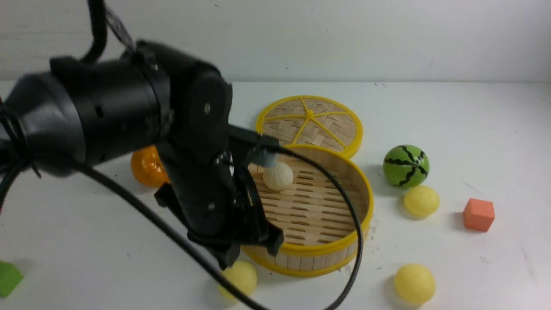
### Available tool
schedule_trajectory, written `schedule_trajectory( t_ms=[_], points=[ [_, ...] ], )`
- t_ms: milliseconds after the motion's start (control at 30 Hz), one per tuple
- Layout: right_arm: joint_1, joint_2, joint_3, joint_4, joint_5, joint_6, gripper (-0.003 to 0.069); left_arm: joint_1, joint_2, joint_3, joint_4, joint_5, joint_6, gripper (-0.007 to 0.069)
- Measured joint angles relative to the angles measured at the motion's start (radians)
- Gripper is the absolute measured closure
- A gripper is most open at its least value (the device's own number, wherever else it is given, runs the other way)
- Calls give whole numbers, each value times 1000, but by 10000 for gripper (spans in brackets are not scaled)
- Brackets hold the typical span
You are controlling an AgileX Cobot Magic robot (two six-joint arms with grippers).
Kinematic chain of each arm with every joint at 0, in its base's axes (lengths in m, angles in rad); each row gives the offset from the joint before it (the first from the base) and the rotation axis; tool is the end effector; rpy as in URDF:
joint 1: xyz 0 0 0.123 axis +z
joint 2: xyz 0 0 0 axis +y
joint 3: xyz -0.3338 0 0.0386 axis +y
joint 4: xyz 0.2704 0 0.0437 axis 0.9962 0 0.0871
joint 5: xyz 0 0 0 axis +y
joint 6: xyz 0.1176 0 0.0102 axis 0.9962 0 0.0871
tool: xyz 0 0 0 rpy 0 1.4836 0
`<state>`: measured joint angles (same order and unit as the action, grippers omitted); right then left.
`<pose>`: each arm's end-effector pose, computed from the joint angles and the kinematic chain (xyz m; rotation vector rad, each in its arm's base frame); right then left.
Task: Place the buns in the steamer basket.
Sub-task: Use the left arm to grab a steamed stuffed bun
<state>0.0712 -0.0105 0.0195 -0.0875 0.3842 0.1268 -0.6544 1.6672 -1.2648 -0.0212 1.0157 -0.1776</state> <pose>0.0493 -0.0004 0.1639 -0.0014 1.8756 0.0497 0.2879 -0.2235 0.2712 0.6780 2.8456 -0.1684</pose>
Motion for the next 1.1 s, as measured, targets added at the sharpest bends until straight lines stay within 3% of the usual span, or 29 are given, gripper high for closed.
schedule_trajectory(
  t_ms=[167, 367, 533, 733, 1100],
  points=[
    [0, 0, 0, 0, 0, 0, 418, 5, 17, 76, 9, -104, 0, 543],
    [0, 0, 0, 0, 0, 0, 418, 44, 83, 79, 21, -190, 8, 382],
    [0, 0, 0, 0, 0, 0, 418, 91, 102, 81, -5, -222, 71, 365],
    [0, 0, 0, 0, 0, 0, 418, 89, 106, 81, -122, -234, 202, 365],
    [0, 0, 0, 0, 0, 0, 418, 89, 145, 81, -118, -286, 232, 365]
  ],
)
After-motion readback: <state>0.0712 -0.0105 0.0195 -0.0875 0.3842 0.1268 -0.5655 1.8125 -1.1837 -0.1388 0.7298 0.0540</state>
